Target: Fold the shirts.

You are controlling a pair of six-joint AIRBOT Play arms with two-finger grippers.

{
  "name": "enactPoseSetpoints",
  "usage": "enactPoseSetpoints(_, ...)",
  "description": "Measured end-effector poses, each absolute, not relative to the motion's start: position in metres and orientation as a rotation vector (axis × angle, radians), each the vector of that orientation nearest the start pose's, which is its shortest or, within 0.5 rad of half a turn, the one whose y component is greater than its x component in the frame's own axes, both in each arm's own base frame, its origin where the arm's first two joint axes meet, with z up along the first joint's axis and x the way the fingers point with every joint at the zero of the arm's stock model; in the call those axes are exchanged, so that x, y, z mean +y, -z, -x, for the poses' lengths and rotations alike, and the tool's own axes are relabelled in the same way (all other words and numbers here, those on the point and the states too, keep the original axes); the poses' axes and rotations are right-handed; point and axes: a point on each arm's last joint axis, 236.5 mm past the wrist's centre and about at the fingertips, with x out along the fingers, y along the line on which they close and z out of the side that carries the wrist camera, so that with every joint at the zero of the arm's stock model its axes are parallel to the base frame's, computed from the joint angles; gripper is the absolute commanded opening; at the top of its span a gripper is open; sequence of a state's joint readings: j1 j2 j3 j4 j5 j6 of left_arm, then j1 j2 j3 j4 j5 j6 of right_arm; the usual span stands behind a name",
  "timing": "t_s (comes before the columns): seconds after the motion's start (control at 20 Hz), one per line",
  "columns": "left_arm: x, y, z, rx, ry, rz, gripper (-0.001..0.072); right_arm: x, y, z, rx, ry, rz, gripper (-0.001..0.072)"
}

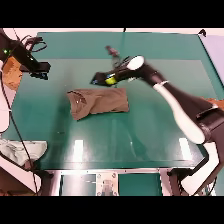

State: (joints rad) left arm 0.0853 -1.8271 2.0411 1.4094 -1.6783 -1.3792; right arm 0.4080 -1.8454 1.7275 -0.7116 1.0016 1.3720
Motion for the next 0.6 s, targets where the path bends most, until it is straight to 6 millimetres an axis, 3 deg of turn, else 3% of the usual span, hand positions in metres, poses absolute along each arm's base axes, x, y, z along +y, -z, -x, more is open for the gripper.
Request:
enactPoseSetpoints(0.1, 0.005, -0.046, -0.471, 1.438, 0.206, 0.009, 0.0023, 0.298, -0.030, -0.474, 1.191, -0.768, -0.461, 0.0433)
enactPoseSetpoints(0.2, 0.004, -0.046, -0.471, 1.440, 0.207, 0.008, 0.0023, 0.243, -0.017, -0.475, 1.270, -0.701, -0.503, 0.0552)
enactPoseSetpoints(0.35, 0.005, -0.046, -0.471, 1.441, 0.206, 0.009, 0.0023, 0.183, 0.013, -0.468, 1.369, -0.594, -0.586, 0.0570)
enactPoseSetpoints(0.5, 0.004, -0.046, -0.470, 1.445, 0.206, 0.011, 0.0023, 0.172, 0.048, -0.446, 1.451, -0.554, -0.647, 0.0569)
enactPoseSetpoints(0.6, 0.004, -0.046, -0.470, 1.445, 0.204, 0.016, 0.0023, 0.189, 0.064, -0.437, 1.464, -0.570, -0.684, 0.0569)
